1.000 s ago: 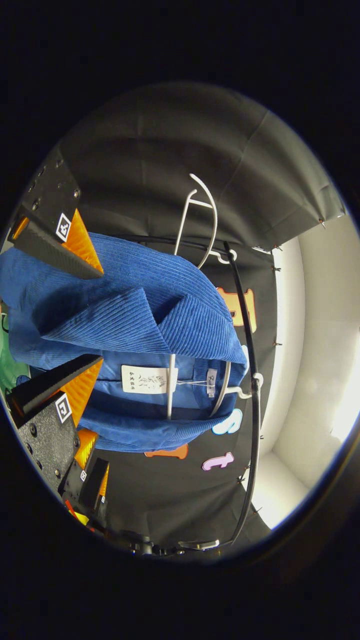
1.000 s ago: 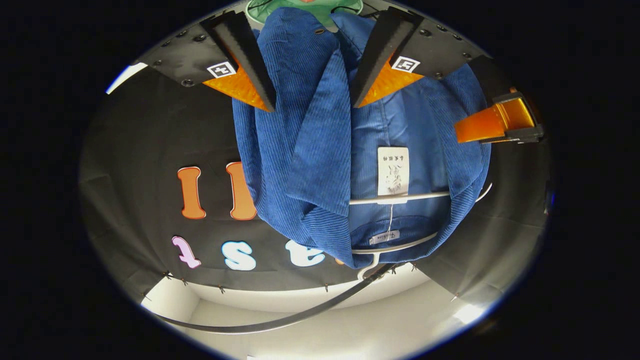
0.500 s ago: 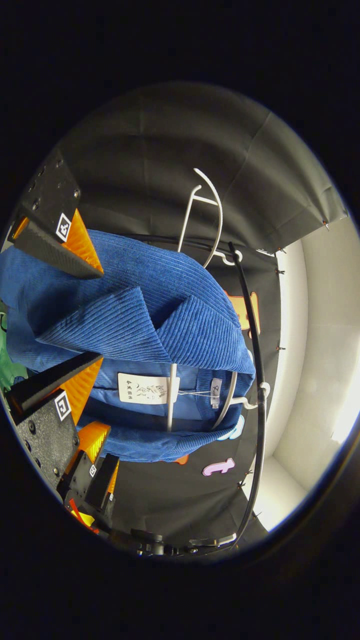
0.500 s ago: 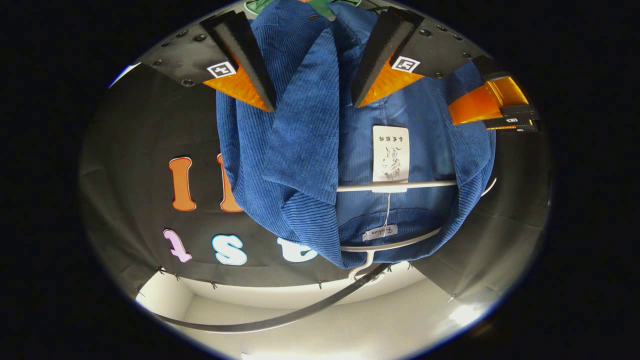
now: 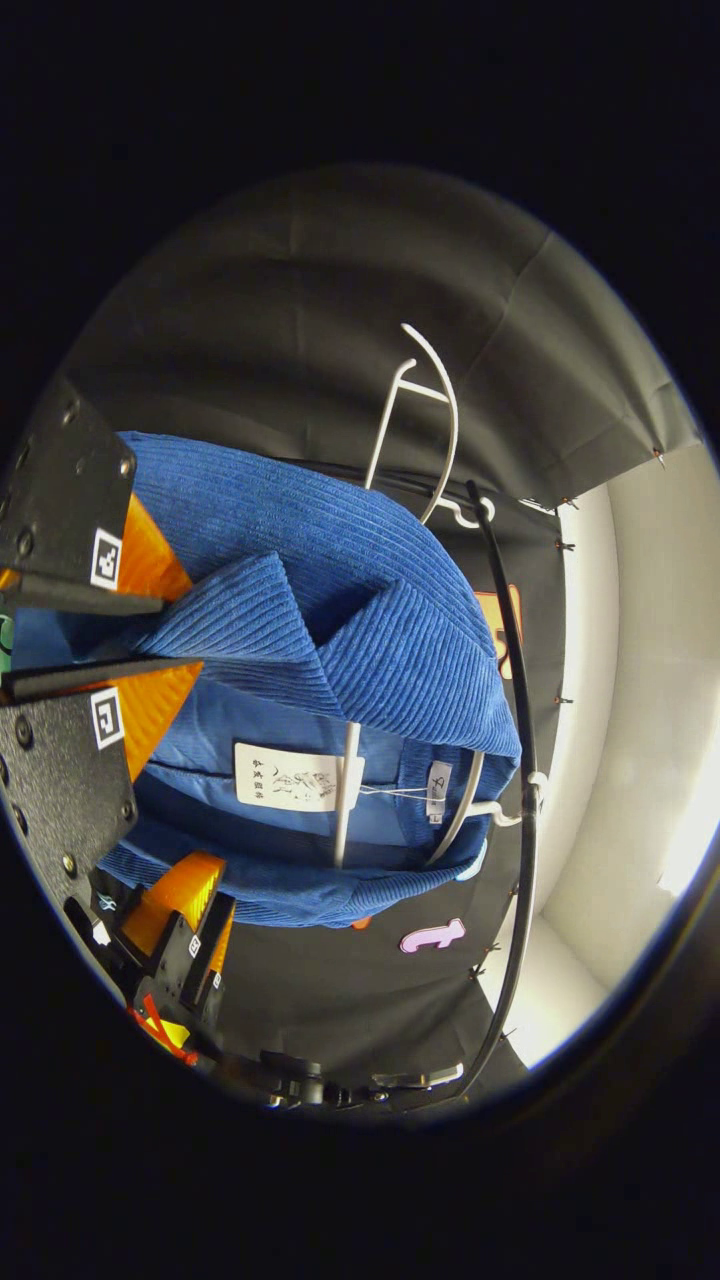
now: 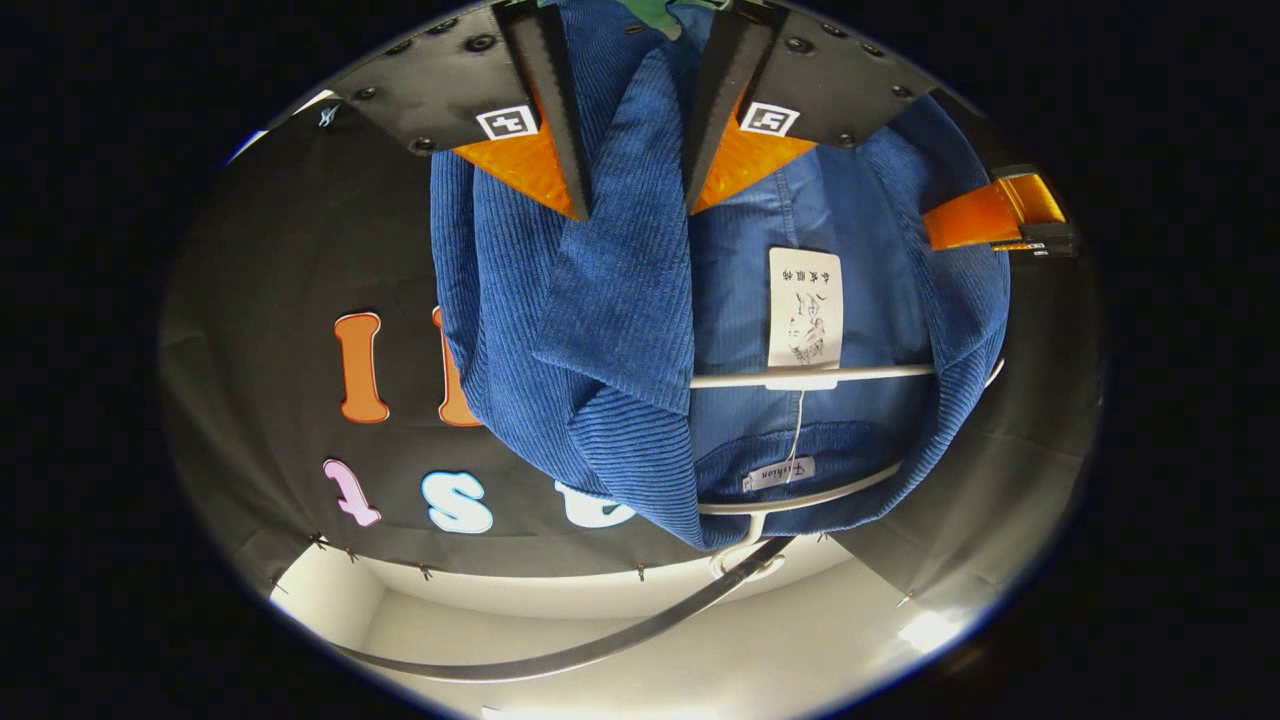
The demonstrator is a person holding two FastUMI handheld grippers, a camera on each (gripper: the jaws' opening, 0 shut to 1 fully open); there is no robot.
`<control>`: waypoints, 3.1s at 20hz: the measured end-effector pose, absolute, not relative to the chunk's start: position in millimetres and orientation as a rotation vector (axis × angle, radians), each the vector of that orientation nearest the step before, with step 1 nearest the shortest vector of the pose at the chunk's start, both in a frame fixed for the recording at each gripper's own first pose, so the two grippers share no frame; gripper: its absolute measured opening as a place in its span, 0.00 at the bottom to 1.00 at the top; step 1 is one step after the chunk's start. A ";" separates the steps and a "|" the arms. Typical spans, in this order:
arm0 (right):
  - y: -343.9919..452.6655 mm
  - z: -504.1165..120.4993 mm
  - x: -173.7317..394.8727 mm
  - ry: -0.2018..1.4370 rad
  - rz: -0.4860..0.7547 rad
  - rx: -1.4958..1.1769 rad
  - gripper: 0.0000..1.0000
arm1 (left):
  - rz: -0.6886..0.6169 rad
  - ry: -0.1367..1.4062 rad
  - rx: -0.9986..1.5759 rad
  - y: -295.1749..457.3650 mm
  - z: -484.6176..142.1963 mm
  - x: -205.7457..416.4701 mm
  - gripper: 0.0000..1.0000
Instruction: Grasp the clothes on the hanger with both hands and then place them into the laundry hamper below.
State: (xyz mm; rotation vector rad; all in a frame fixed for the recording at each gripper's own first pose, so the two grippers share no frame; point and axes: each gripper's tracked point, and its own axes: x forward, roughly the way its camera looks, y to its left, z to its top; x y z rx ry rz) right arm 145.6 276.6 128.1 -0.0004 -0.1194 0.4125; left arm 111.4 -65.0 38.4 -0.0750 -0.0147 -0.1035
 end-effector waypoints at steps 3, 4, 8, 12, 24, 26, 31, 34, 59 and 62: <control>275.4 133.8 145.2 -0.140 0.423 0.005 0.21 | -0.175 -0.041 -0.043 -72.9 44.3 105.9 0.06; 274.2 136.4 141.8 -0.148 0.431 0.003 0.22 | -0.178 -0.045 -0.038 -72.0 45.8 103.4 0.05; 266.1 143.8 143.1 -0.156 0.422 0.032 0.05 | -0.177 -0.060 -0.016 -69.0 52.0 100.7 0.03; 247.7 155.1 144.2 -0.175 0.390 0.041 0.10 | -0.154 -0.075 0.003 -60.4 58.8 96.6 0.02; 176.9 223.7 132.9 -0.279 0.295 0.121 0.10 | -0.066 -0.166 -0.062 2.0 117.5 78.9 0.02; 173.4 229.7 139.6 -0.264 0.314 0.151 0.11 | -0.065 -0.173 -0.085 12.5 124.4 76.2 0.02; 160.0 243.2 156.8 -0.229 0.348 0.241 0.11 | -0.057 -0.197 -0.084 34.5 147.2 75.4 0.02; 155.1 252.0 167.3 -0.197 0.380 0.318 0.11 | -0.042 -0.220 -0.041 46.7 163.0 78.6 0.02; 134.9 298.5 262.7 0.020 0.547 0.788 0.11 | -0.145 -0.166 -0.034 63.4 193.7 160.3 0.01; 126.9 284.9 279.0 0.051 0.520 0.791 0.11 | -0.160 -0.136 -0.046 56.3 178.5 166.6 0.01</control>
